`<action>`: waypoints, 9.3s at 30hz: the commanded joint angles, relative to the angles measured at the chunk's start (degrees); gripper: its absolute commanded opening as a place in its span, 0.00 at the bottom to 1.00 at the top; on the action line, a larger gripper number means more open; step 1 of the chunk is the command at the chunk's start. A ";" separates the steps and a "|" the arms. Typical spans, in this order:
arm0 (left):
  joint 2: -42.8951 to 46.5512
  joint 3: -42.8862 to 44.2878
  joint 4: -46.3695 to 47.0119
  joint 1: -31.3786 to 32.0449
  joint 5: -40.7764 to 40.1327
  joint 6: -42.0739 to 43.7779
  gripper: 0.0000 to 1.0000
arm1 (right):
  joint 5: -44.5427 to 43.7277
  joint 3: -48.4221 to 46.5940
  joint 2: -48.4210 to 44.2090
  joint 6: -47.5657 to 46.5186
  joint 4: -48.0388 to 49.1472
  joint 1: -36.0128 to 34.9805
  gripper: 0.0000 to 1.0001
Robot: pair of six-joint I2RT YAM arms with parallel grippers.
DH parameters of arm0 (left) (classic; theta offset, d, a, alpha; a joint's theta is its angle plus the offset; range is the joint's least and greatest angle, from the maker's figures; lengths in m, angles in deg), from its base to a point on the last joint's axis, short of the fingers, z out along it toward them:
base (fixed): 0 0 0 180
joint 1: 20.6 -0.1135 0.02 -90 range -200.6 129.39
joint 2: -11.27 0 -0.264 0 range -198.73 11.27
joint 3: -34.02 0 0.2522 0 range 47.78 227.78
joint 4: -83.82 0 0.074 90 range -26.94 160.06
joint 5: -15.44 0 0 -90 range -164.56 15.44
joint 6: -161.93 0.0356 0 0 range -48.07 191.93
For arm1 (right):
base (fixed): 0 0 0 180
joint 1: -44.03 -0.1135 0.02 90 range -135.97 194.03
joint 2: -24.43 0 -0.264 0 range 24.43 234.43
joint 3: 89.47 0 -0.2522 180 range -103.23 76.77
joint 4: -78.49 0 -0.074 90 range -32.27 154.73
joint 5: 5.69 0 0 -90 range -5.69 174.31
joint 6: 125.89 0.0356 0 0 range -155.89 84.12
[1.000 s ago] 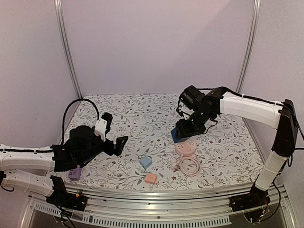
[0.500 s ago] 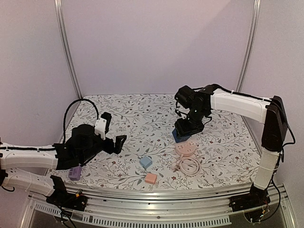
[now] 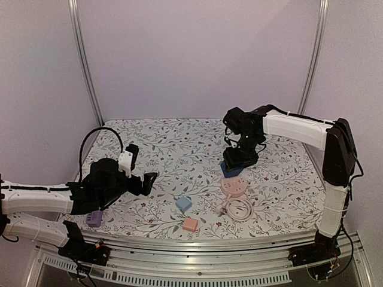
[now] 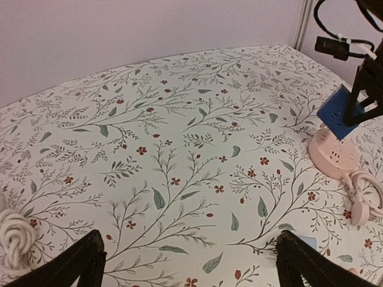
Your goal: Insert the plug
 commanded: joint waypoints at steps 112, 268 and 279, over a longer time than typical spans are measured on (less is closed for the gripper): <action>1.00 -3.09 1.62 -2.06 3.50 -0.87 0.99 | 3.33 6.38 0.34 -2.68 -3.71 -1.28 0.00; 4.21 0.06 -5.29 -2.13 3.22 -2.20 0.99 | -14.00 -9.40 3.76 6.02 -3.06 -4.82 0.99; -2.99 3.80 -9.24 0.36 10.33 -4.41 0.97 | -16.55 -0.36 -9.97 5.13 4.30 -7.42 0.99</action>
